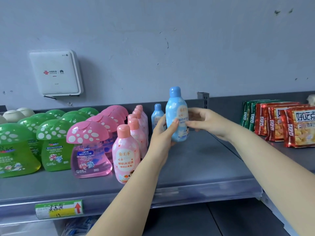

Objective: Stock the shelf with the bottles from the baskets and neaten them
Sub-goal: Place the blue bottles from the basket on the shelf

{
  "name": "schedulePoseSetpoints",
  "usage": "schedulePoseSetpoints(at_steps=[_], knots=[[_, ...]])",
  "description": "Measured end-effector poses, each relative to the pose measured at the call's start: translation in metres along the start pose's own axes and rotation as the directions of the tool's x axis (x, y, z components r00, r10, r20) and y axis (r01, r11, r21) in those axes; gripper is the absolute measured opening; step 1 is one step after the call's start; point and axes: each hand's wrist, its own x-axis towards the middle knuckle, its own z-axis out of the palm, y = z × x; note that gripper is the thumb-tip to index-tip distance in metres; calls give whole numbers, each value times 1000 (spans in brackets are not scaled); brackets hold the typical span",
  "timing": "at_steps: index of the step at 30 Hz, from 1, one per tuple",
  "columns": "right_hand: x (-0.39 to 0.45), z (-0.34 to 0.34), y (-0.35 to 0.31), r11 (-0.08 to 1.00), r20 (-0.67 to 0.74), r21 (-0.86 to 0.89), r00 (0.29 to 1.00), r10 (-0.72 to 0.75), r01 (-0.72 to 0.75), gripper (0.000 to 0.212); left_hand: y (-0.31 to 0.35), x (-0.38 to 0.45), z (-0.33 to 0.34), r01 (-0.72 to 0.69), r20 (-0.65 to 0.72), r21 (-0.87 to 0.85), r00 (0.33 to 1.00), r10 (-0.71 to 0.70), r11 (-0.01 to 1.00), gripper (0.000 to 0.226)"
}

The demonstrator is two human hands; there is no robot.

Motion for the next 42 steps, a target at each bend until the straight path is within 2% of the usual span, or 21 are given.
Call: schedulePoseSetpoints(at_steps=[5, 7, 10, 12, 13, 16, 18, 25, 30, 35, 39, 42], knots=[[4, 19, 18, 994, -168, 109, 986, -10, 29, 29, -6, 5, 1, -49, -100, 145, 993, 64, 988, 24], [8, 25, 23, 995, -226, 98, 974, 13, 9, 31, -7, 7, 3, -2, -211, 240, 976, 54, 971, 11], [16, 33, 28, 999, -293, 51, 955, 33, -18, 35, -9, 13, 7, 63, -319, 396, 945, 73, 916, 13], [26, 37, 30, 999, -336, -9, 941, 31, -36, 38, -11, 19, 9, 90, -369, 442, 925, 90, 893, 6], [32, 39, 31, 999, -351, -25, 936, 35, -46, 40, -12, 23, 10, 102, -397, 436, 913, 90, 894, 7], [52, 41, 36, 995, -367, -59, 929, 52, -78, 44, -16, 39, 10, 173, -469, 421, 882, 51, 890, 37], [63, 42, 40, 989, -365, -109, 929, 57, -103, 45, -18, 47, 11, 244, -519, 380, 855, -13, 892, 49], [86, 60, 63, 979, -395, -149, 916, 68, -137, 46, -37, 63, -2, 329, -596, 282, 796, -104, 901, 52], [99, 68, 71, 983, -418, -106, 904, 90, -147, 45, -43, 66, -5, 326, -628, 305, 776, -69, 895, 42], [102, 83, 79, 990, -422, -27, 899, 113, -137, 39, -58, 76, -14, 354, -649, 338, 759, -56, 872, 43], [101, 90, 82, 991, -412, -9, 903, 119, -135, 46, -63, 78, -15, 347, -683, 256, 726, -86, 902, 45], [100, 91, 84, 991, -418, -7, 901, 115, -131, 43, -67, 79, -16, 338, -693, 204, 713, -108, 919, 47]])
